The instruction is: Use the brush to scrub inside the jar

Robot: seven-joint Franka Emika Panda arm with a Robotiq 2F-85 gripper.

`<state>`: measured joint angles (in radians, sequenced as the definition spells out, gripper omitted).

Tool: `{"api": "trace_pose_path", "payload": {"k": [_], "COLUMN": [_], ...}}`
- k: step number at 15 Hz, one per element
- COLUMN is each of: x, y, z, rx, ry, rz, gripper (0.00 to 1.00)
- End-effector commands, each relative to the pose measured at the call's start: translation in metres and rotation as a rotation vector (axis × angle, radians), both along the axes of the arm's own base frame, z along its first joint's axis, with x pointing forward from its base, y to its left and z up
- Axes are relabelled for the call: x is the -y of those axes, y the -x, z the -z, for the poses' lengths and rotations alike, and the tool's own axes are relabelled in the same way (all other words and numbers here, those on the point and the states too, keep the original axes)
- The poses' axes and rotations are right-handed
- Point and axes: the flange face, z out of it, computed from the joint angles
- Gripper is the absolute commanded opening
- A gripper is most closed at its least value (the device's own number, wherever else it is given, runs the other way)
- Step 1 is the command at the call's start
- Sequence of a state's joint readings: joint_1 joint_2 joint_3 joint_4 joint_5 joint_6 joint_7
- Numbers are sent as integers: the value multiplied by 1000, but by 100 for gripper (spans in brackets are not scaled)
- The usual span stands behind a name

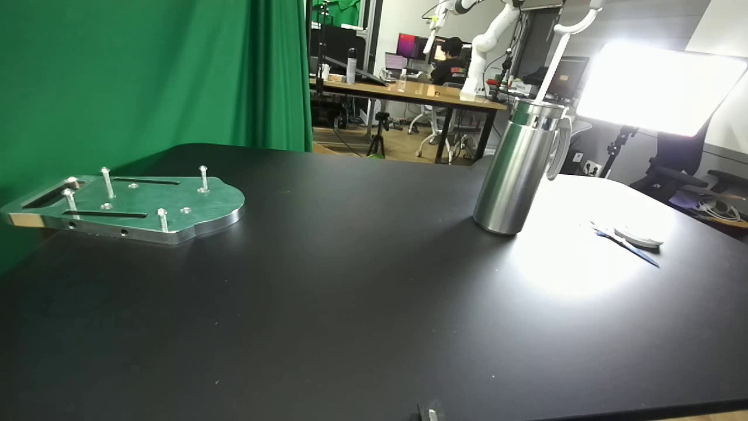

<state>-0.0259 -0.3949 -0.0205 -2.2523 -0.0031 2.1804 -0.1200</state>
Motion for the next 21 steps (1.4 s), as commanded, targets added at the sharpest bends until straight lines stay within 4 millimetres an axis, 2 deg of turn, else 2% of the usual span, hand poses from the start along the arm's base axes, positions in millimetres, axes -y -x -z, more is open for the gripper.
{"api": "trace_pose_path", "payload": {"k": [1,7,9,12,16,17,21], "x": [4,16,19,23,26,26,15], "y": [-9,-28,-33,-39,-39,-39,-33], "z": [16,98,119,136,135,135,132], "rx": [-21,-157,-193,-219,-223,-225,-250], "ry": [-4,-7,-13,-22,-25,-23,-30], "rz": [33,77,93,106,107,107,79], "gripper": [4,4,4,4,4,33,59]}}
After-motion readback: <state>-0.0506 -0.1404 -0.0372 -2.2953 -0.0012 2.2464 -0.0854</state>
